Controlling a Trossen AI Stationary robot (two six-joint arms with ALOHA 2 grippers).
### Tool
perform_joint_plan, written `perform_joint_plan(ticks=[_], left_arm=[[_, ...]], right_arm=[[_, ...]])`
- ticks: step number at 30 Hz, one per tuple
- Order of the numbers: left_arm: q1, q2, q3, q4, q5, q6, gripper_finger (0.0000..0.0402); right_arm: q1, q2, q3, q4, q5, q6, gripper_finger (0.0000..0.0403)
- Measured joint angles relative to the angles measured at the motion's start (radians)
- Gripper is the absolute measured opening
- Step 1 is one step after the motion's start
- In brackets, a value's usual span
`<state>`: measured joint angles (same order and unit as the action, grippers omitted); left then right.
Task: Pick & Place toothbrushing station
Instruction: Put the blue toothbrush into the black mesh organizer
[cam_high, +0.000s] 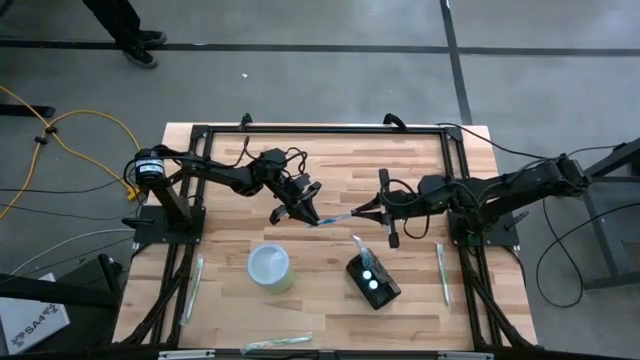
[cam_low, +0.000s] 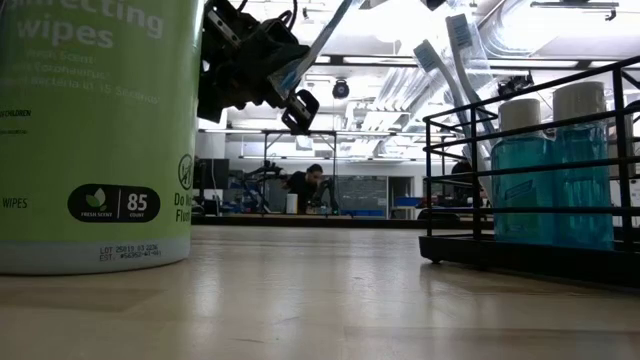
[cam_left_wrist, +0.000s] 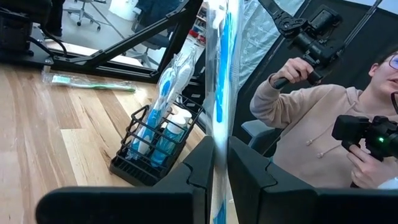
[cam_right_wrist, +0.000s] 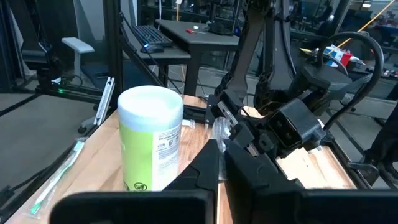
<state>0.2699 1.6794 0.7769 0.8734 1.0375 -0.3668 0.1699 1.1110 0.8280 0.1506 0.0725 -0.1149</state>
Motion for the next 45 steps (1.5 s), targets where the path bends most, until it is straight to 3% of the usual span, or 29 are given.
perform_joint_plan(ticks=[45], left_arm=[[0.003,0.000,0.000,0.003,-0.009,0.000,0.0034]], right_arm=[[0.000,0.000,0.000,-0.003,-0.004,0.013,0.0003]])
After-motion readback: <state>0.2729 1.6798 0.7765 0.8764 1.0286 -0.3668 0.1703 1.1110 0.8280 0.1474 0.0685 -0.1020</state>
